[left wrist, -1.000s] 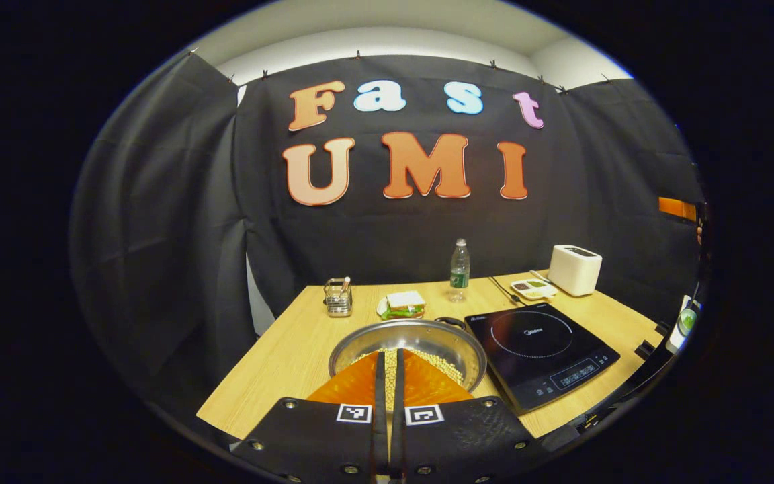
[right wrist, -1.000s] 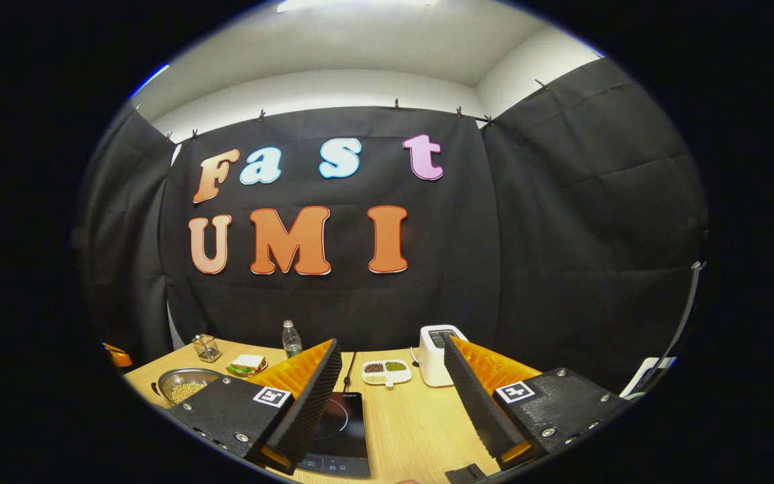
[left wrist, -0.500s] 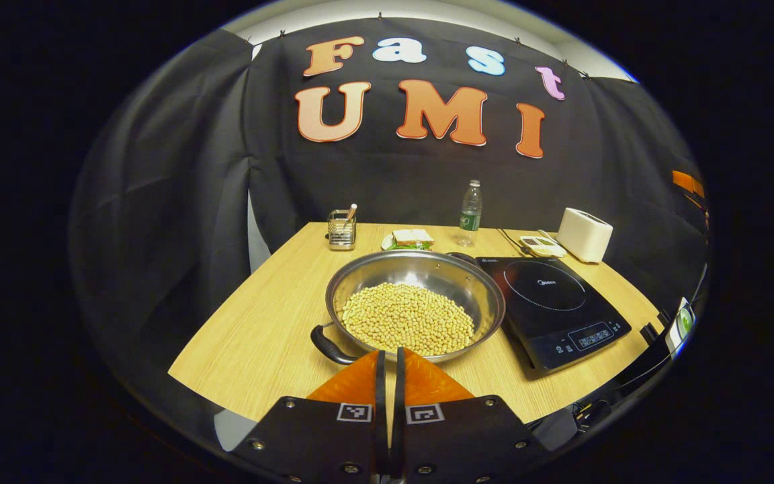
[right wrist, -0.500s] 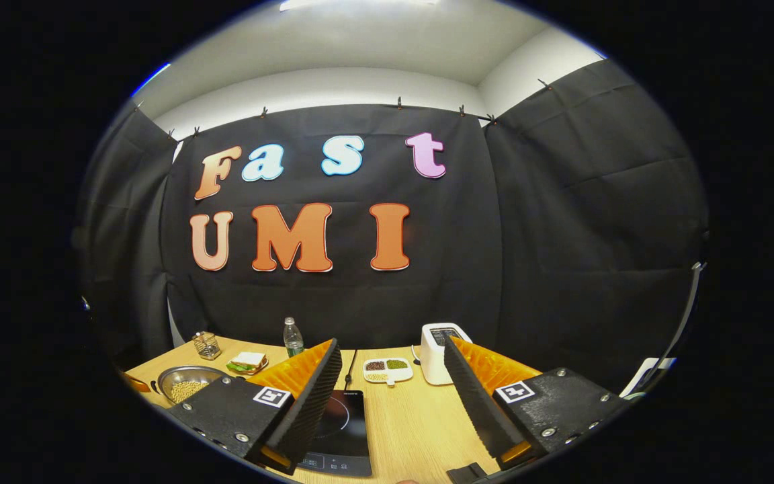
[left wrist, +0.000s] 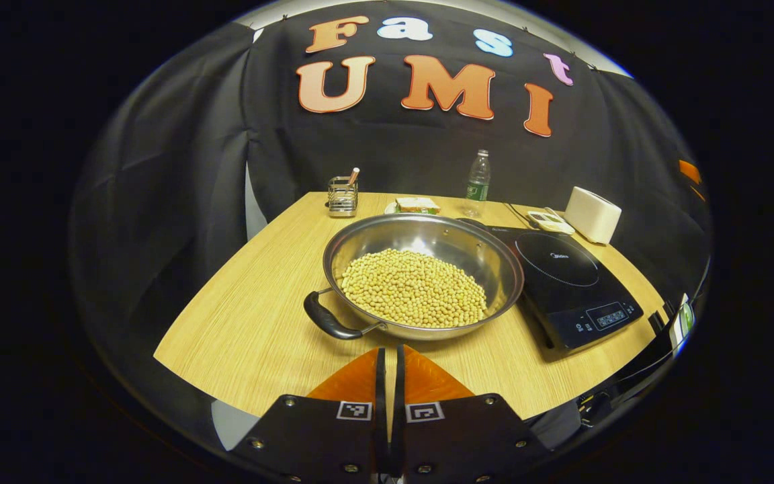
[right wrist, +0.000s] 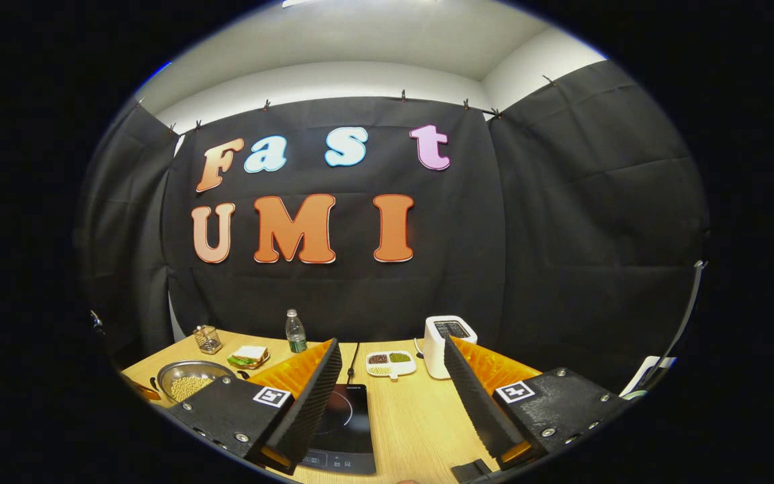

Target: First push the handle of the pot to place it horizontally, then grasp the pot with both hands and set it on the induction cooktop.

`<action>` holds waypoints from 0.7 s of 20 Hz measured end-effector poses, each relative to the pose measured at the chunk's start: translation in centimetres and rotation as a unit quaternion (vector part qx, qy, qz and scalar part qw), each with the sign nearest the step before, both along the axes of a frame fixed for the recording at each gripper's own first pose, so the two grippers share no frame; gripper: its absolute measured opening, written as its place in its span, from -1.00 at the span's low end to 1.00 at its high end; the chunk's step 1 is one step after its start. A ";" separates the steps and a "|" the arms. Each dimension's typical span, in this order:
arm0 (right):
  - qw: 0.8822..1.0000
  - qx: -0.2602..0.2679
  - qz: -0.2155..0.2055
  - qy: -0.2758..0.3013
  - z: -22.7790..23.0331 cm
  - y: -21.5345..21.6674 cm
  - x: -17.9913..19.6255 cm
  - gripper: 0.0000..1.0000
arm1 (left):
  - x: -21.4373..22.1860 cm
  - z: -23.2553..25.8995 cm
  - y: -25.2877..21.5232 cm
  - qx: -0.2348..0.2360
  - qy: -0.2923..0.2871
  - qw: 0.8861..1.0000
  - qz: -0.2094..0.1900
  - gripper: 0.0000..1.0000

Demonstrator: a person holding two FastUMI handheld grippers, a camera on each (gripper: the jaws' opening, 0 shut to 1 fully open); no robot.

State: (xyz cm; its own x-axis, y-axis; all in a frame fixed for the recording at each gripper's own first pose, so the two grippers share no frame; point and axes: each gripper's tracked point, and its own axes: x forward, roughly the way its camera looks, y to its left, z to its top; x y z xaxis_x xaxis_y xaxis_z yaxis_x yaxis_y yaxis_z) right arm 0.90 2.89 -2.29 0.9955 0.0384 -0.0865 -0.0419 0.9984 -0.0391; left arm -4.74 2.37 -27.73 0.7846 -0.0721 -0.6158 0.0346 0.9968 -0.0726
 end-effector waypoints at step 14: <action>1.000 -0.008 0.003 0.011 -1.0 1.7 1.3 0.91 | 3.3 -3.9 2.2 -0.015 0.035 0.999 0.025 -0.94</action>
State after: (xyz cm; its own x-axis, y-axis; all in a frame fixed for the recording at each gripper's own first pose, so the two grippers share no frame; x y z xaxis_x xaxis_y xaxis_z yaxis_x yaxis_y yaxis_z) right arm 2.24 4.61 -3.30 0.9930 0.0423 -0.1098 -0.0484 0.9974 -0.0532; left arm -1.49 4.55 -31.59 0.7428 -0.0537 -0.6673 -0.0208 0.9944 -0.1032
